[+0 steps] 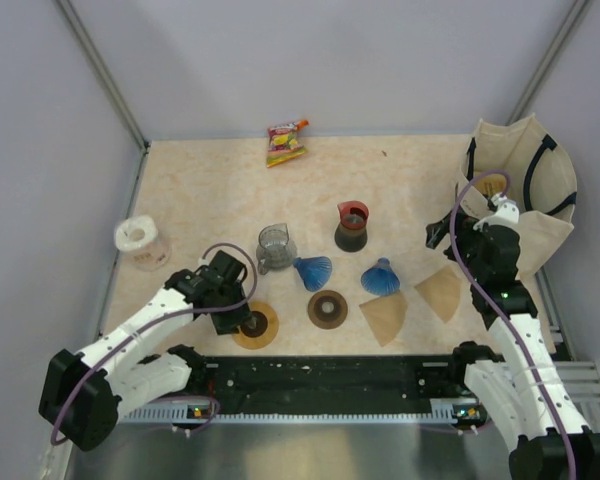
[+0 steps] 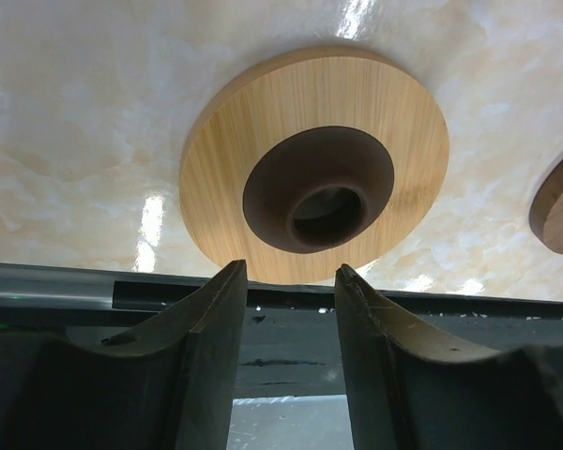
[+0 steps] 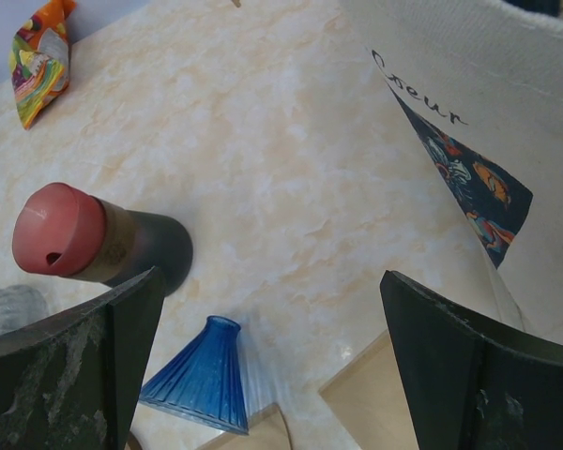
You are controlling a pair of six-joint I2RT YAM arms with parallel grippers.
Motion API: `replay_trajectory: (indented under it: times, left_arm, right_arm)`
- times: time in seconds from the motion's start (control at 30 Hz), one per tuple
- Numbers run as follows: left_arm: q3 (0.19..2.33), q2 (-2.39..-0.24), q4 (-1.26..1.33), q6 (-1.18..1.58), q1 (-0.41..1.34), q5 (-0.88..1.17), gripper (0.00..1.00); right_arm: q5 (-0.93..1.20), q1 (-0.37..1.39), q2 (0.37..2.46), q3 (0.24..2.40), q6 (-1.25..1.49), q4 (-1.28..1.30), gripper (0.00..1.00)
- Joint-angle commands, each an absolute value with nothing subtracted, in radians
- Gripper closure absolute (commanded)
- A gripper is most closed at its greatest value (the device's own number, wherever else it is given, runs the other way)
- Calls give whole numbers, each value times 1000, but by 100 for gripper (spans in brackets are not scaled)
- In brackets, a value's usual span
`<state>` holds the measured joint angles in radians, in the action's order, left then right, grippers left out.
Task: Place the coffee filter in the dripper
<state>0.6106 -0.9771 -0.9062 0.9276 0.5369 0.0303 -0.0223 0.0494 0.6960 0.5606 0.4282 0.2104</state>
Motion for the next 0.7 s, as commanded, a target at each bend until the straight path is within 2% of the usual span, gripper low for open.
replay_trajectory:
  times: [0.0, 0.43, 0.67]
  left_arm:
    - [643, -1012, -903, 950, 561, 9, 52]
    - [614, -1069, -801, 976, 584, -52, 64]
    - [630, -1172, -788, 979, 595, -103, 72]
  right_arm:
    - [-41, 43, 684, 557, 419, 187, 1]
    - [-40, 43, 686, 552, 422, 186, 1]
    - [-41, 43, 686, 551, 420, 187, 1]
